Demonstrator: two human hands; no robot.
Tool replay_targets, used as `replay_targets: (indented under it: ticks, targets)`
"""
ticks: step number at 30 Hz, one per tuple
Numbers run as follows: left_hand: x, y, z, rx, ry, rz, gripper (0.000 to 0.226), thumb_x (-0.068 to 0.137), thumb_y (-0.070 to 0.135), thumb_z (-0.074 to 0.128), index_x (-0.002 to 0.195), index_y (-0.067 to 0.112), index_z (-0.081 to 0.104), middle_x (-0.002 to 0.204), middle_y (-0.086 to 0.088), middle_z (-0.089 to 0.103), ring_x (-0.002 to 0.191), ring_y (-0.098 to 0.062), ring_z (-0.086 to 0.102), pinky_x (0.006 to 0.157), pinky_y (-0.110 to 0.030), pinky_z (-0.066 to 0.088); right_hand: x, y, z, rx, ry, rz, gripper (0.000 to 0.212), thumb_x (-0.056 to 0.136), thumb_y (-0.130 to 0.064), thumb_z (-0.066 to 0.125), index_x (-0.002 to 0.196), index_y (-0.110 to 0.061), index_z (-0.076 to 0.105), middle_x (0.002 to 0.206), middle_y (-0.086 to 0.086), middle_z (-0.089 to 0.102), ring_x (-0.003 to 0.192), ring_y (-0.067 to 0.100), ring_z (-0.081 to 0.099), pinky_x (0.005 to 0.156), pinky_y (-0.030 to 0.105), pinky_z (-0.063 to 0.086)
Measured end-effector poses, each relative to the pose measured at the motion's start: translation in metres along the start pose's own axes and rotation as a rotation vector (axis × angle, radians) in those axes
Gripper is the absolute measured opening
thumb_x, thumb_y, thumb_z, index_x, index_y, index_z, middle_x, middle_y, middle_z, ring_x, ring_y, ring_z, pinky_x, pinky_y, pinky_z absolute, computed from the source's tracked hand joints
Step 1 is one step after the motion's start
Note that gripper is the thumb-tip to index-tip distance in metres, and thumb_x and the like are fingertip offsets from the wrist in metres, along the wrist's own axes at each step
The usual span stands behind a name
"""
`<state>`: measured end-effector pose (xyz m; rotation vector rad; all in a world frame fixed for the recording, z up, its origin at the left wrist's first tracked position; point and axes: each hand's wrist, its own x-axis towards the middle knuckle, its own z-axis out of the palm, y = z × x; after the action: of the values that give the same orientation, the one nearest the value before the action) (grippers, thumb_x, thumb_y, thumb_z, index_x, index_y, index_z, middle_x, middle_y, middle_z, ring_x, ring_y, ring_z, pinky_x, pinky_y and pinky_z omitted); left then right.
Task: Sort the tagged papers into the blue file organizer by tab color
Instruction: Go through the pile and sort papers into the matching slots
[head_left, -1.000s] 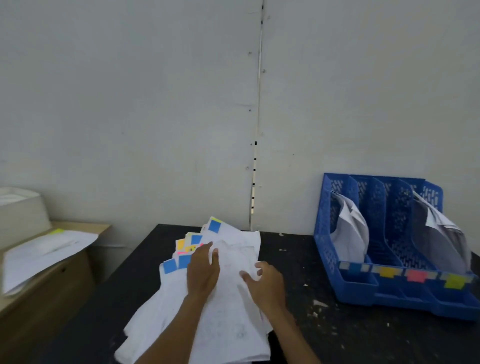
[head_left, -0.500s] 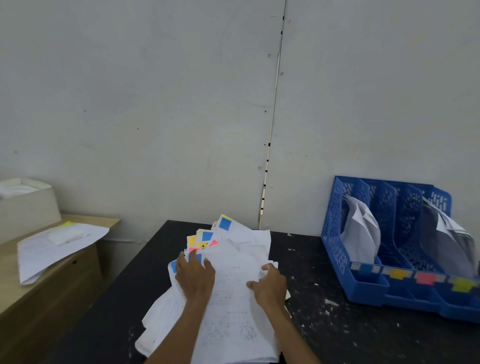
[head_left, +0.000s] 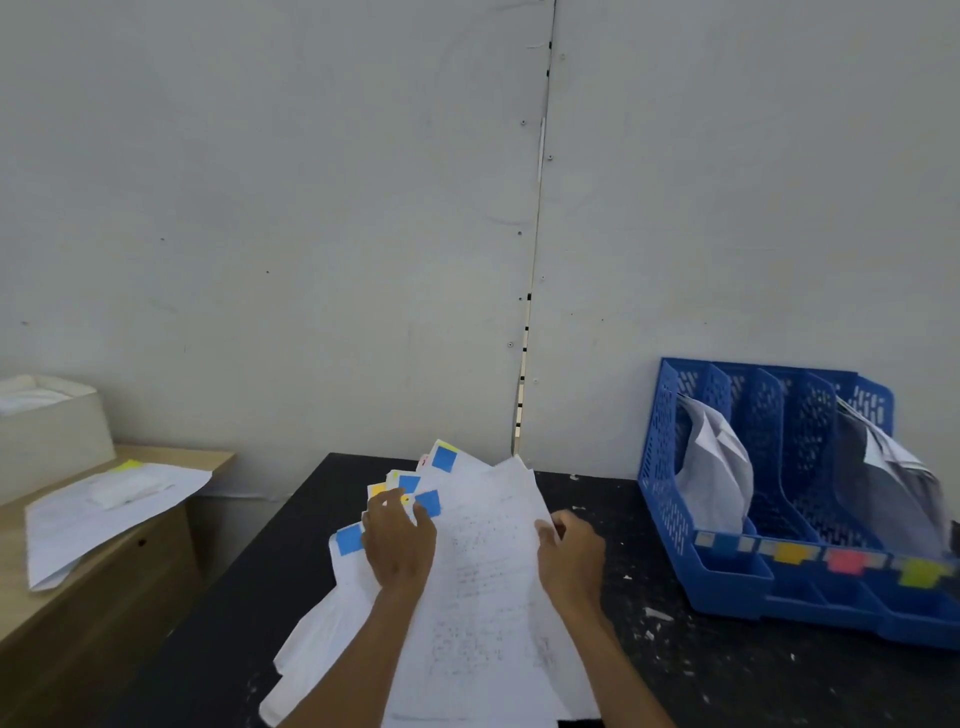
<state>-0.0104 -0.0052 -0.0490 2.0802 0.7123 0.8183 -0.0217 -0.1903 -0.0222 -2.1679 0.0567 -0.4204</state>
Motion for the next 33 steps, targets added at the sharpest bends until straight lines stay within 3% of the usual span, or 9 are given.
replay_targets:
  ticks: [3, 8, 15, 19, 23, 26, 30, 33]
  targets:
    - [-0.011, 0.019, 0.012, -0.042, -0.056, 0.053, 0.039, 0.095, 0.025, 0.057, 0.131, 0.010, 0.054, 0.137, -0.012, 0.052, 0.126, -0.028, 0.049, 0.104, -0.040, 0.041, 0.007, -0.003, -0.018, 0.111, 0.031, -0.046, 0.011, 0.097, -0.020, 0.054, 0.093, -0.011, 0.060, 0.091, 0.001, 0.064, 0.076, 0.008, 0.059, 0.055, 0.010, 0.038]
    - [-0.042, 0.075, 0.037, 0.020, -0.166, 0.171, 0.052, 0.098, 0.040, 0.045, 0.145, 0.019, 0.038, 0.155, -0.008, 0.026, 0.140, -0.027, 0.029, 0.110, -0.041, 0.029, 0.018, -0.010, -0.062, 0.289, 0.173, -0.088, 0.010, 0.101, -0.021, 0.043, 0.103, -0.013, 0.049, 0.094, -0.007, 0.054, 0.081, 0.007, 0.055, 0.058, 0.009, 0.034]
    - [-0.109, 0.186, 0.095, -0.261, -0.555, 0.297, 0.064, 0.094, 0.065, 0.025, 0.151, 0.037, 0.018, 0.162, -0.002, 0.009, 0.148, -0.026, 0.011, 0.118, -0.051, 0.016, 0.048, -0.008, -0.139, 0.253, 0.680, -0.286, 0.018, 0.103, -0.025, 0.036, 0.106, -0.010, 0.046, 0.063, -0.007, 0.051, 0.052, 0.002, 0.049, 0.046, 0.013, 0.031]
    - [-0.133, 0.242, 0.132, -0.382, -0.868, 0.288, 0.071, 0.093, 0.071, 0.018, 0.153, 0.033, 0.013, 0.161, -0.004, 0.013, 0.147, -0.029, 0.015, 0.118, -0.049, 0.016, 0.068, 0.011, -0.165, 0.220, 0.801, -0.356, 0.023, 0.104, -0.029, 0.032, 0.112, -0.010, 0.043, 0.072, 0.002, 0.060, 0.056, 0.013, 0.056, 0.047, 0.019, 0.038]
    - [-0.130, 0.268, 0.199, -0.603, -1.052, 0.169, 0.093, 0.074, 0.093, 0.024, 0.144, 0.033, 0.032, 0.145, -0.011, 0.044, 0.128, -0.031, 0.048, 0.107, -0.057, 0.038, 0.078, 0.028, -0.177, 0.234, 0.778, -0.455, 0.012, 0.104, -0.024, 0.034, 0.109, -0.014, 0.039, 0.080, -0.004, 0.057, 0.062, 0.002, 0.056, 0.050, 0.010, 0.043]
    - [-0.132, 0.283, 0.203, -0.715, -1.102, 0.112, 0.094, 0.074, 0.091, 0.033, 0.146, 0.030, 0.031, 0.145, -0.013, 0.044, 0.127, -0.032, 0.049, 0.107, -0.055, 0.040, 0.085, 0.049, -0.176, 0.264, 0.706, -0.445, 0.005, 0.103, -0.028, 0.034, 0.105, -0.024, 0.037, 0.084, -0.014, 0.055, 0.068, 0.001, 0.059, 0.053, 0.011, 0.044]
    - [-0.133, 0.281, 0.214, -0.774, -1.114, 0.094, 0.084, 0.077, 0.084, 0.044, 0.144, 0.034, 0.037, 0.147, -0.020, 0.039, 0.132, -0.037, 0.043, 0.110, -0.056, 0.035, 0.094, 0.081, -0.161, 0.230, 0.643, -0.358, 0.023, 0.096, -0.046, 0.031, 0.105, -0.027, 0.040, 0.083, -0.009, 0.058, 0.067, 0.004, 0.060, 0.053, 0.025, 0.048]
    - [-0.127, 0.274, 0.223, -0.795, -1.071, 0.051, 0.083, 0.078, 0.071, 0.055, 0.134, 0.012, 0.046, 0.129, -0.025, 0.051, 0.112, -0.024, 0.056, 0.097, -0.040, 0.047, 0.095, 0.093, -0.150, 0.241, 0.583, -0.294, 0.027, 0.092, -0.050, 0.031, 0.105, -0.030, 0.044, 0.083, -0.005, 0.061, 0.069, 0.011, 0.062, 0.053, 0.031, 0.051]
